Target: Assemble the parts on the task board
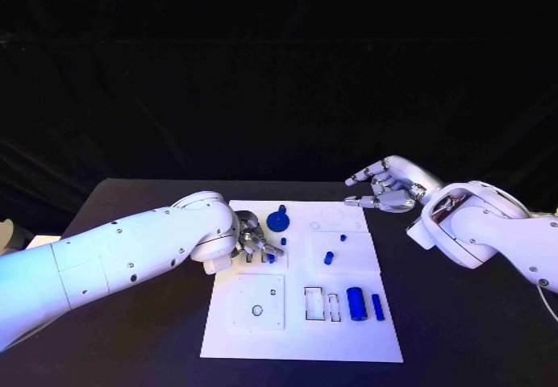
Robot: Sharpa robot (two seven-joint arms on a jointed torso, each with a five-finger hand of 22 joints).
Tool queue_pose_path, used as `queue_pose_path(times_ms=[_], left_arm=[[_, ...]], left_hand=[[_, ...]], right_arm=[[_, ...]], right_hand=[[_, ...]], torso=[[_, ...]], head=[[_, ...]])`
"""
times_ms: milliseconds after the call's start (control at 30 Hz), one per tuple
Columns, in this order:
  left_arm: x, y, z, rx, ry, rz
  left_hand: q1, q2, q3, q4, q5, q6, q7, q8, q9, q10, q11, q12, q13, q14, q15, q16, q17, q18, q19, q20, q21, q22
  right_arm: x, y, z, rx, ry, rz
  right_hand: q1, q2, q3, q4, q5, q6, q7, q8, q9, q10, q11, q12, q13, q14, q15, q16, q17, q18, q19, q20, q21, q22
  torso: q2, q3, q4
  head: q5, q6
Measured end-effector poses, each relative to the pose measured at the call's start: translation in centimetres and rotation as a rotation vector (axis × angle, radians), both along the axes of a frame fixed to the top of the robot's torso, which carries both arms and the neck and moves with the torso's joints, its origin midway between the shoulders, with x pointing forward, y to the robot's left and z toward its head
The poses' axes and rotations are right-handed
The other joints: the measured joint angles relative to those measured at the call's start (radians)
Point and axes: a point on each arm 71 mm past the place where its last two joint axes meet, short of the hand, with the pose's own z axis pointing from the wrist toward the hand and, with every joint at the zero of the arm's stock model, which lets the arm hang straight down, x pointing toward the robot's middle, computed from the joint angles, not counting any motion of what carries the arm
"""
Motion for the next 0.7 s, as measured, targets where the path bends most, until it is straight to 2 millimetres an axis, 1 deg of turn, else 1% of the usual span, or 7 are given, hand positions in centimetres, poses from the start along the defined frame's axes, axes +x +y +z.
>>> queue_pose_path(times_ms=[133,267,433,500,567,667,700], left_arm=[[0.07,-0.01,0.0,0.001,0.0,0.001],[0.15,-0.09,0.2,-0.001,-0.004,0.0],[0.21,-0.11,0.35,-0.004,-0.007,0.0],[0.2,-0.11,0.37,-0.005,-0.007,-0.001],[0.18,-0.09,0.37,-0.005,-0.007,-0.001],[0.1,-0.02,0.29,-0.005,-0.006,-0.001],[0.05,0.02,0.24,-0.004,-0.005,-0.001]], left_hand=[[0.029,0.01,0.034,-0.006,0.004,-0.006,-0.006,0.0,0.007,0.0,0.0,0.0,0.005,-0.001,-0.001,0.0,0.0,0.0,0.0,-0.007,0.0,0.0],[0.064,0.019,0.089,-0.019,0.007,-0.016,-0.009,0.001,0.011,0.001,-0.001,0.003,0.006,0.0,-0.006,0.0,0.0,0.0,0.0,-0.007,0.0,0.0],[0.088,0.0,0.177,-0.022,0.027,-0.026,-0.008,-0.008,0.014,0.001,-0.001,0.003,0.0,-0.001,-0.008,0.0,0.0,0.0,0.0,-0.015,0.004,0.0],[0.102,-0.014,0.222,-0.025,0.05,-0.032,-0.007,-0.013,0.015,-0.003,-0.005,0.003,0.001,-0.001,-0.008,0.0,0.0,0.0,0.0,-0.015,0.004,0.0],[0.121,-0.032,0.253,-0.008,0.083,-0.036,-0.003,-0.019,0.018,-0.003,-0.005,0.003,-0.002,-0.001,-0.008,0.0,0.0,0.0,0.0,-0.015,0.004,0.0],[0.149,-0.062,0.323,0.061,0.111,-0.04,0.0,-0.022,0.032,-0.003,-0.004,-0.006,-0.005,-0.001,-0.008,0.0,0.0,0.0,0.0,-0.015,0.004,0.0],[0.149,-0.08,0.372,0.089,0.114,-0.041,0.002,-0.022,0.04,0.0,-0.002,-0.012,-0.011,-0.001,-0.008,0.0,0.0,0.0,0.0,-0.015,0.004,0.0]], right_arm=[[0.0,0.03,-0.03,-0.002,0.003,0.002],[0.0,0.05,-0.07,-0.003,0.006,0.004],[-0.01,0.1,-0.12,-0.006,0.01,0.006],[-0.02,0.11,-0.14,-0.007,0.012,0.007],[-0.02,0.13,-0.17,-0.008,0.014,0.008],[-0.01,0.14,-0.2,-0.009,0.016,0.01],[-0.01,0.15,-0.23,-0.01,0.017,0.01]], right_hand=[[0.0,0.0,0.0,0.0,0.0,0.0,0.0,0.0,0.001,0.0,0.0,0.0,0.0,0.0,0.0,0.0,0.0,0.0,0.0,0.0,0.0,0.0],[0.0,0.0,0.0,0.0,0.0,0.0,0.0,0.0,0.001,0.0,0.0,0.0,0.0,0.0,0.0,0.0,0.0,0.0,0.0,0.0,0.0,0.0],[0.0,0.0,0.0,0.0,0.0,0.0,0.0,0.0,0.001,0.0,0.0,0.0,0.0,0.0,0.0,0.0,0.0,0.0,0.0,0.0,0.0,0.0],[0.0,0.0,0.0,0.0,0.0,0.0,0.0,0.0,0.001,0.0,0.0,0.0,0.0,0.0,0.0,0.0,0.0,0.0,0.0,0.0,0.0,0.0],[0.0,0.0,0.0,0.0,0.0,0.0,0.0,0.0,0.001,0.0,0.0,0.0,0.0,0.0,0.0,0.0,0.0,0.0,0.0,0.0,0.0,0.0],[0.0,0.0,0.0,0.0,0.0,0.0,0.0,0.0,0.001,0.0,0.0,0.0,0.0,0.0,0.0,0.0,0.0,0.0,0.0,0.0,0.0,0.0],[0.0,0.0,0.0,0.0,0.002,0.0,0.0,0.0,0.001,0.0,0.0,0.0,0.0,0.0,0.0,0.0,0.0,0.0,0.0,0.0,0.0,0.0]], torso=[[0.0,0.0001,0.0],[0.0,0.0004,0.0],[0.0,0.0007,-0.0003],[0.0,0.0008,-0.0003],[0.0,0.0009,-0.0002],[0.0,0.001,-0.0001],[0.0,0.0011,-0.0001]], head=[[0.0,-0.001],[0.0,-0.002],[0.0,-0.003],[0.0,-0.004],[-0.001,-0.005],[-0.001,-0.005],[-0.001,-0.005]])
